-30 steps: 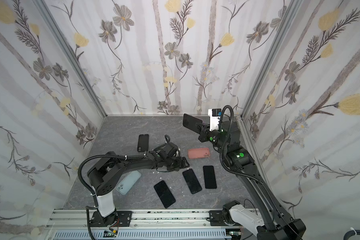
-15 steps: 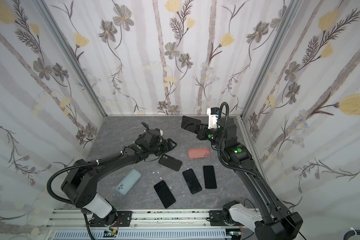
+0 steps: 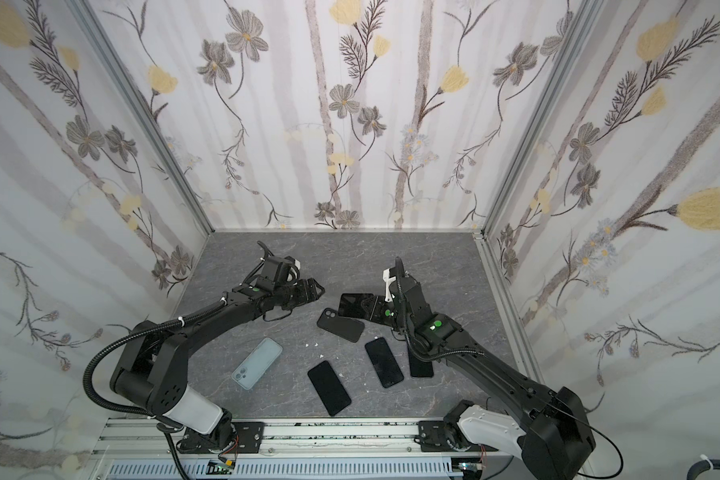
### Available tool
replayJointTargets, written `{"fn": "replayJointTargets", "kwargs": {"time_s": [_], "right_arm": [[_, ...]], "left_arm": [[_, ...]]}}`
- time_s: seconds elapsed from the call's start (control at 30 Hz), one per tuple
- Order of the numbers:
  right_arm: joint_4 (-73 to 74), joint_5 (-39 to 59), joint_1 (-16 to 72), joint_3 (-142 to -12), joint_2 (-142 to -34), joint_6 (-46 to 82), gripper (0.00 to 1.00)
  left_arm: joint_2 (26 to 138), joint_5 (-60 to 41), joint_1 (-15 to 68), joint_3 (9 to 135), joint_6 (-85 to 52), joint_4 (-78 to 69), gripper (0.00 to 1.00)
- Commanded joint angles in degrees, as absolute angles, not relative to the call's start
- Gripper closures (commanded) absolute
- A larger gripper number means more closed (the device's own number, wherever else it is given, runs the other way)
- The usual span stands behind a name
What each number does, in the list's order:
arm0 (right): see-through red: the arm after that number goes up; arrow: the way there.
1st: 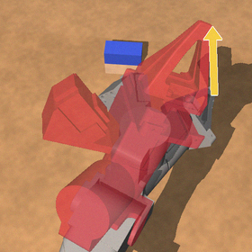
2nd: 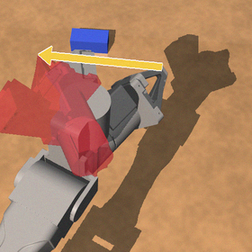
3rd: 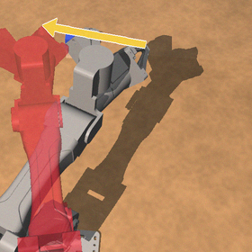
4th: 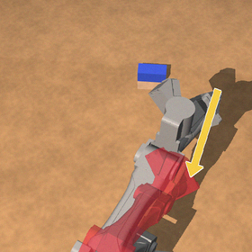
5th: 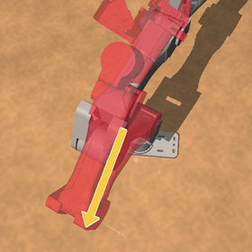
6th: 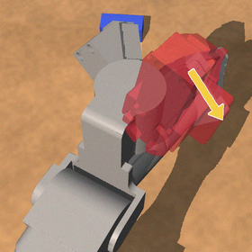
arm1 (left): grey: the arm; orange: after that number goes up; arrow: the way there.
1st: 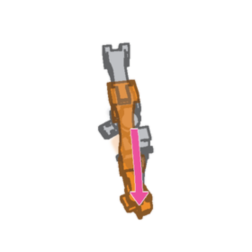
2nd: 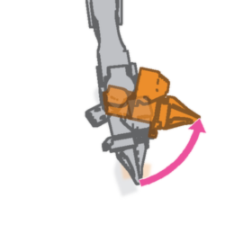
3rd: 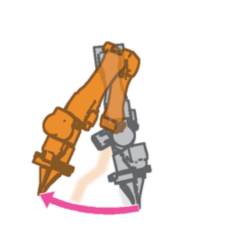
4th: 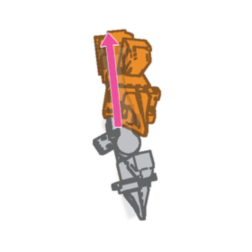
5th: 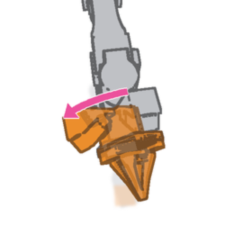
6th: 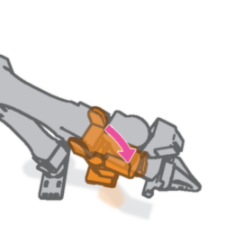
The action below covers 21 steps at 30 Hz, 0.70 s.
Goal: Put the phone into the phone case
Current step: 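Lower the purple phone with the right gripper while the left gripper grasps a black case, then lower the purple phone into the black case held by the left gripper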
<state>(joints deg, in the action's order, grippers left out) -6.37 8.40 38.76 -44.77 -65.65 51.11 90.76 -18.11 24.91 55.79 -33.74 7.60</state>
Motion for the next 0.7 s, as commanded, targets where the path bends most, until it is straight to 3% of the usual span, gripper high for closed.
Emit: {"fn": "replayJointTargets", "kwargs": {"time_s": [0.0,0.67], "right_arm": [[5.8,8.0,39.3,-40.5,-66.6,60.5,1.00],[13.3,13.2,35.6,-33.1,-74.6,64.5,1.00]], "left_arm": [[91.3,-21.2,24.7,53.6,-33.1,3.5,0.19],[99.4,-24.6,27.2,49.3,-35.6,-3.7,0.18]]}}
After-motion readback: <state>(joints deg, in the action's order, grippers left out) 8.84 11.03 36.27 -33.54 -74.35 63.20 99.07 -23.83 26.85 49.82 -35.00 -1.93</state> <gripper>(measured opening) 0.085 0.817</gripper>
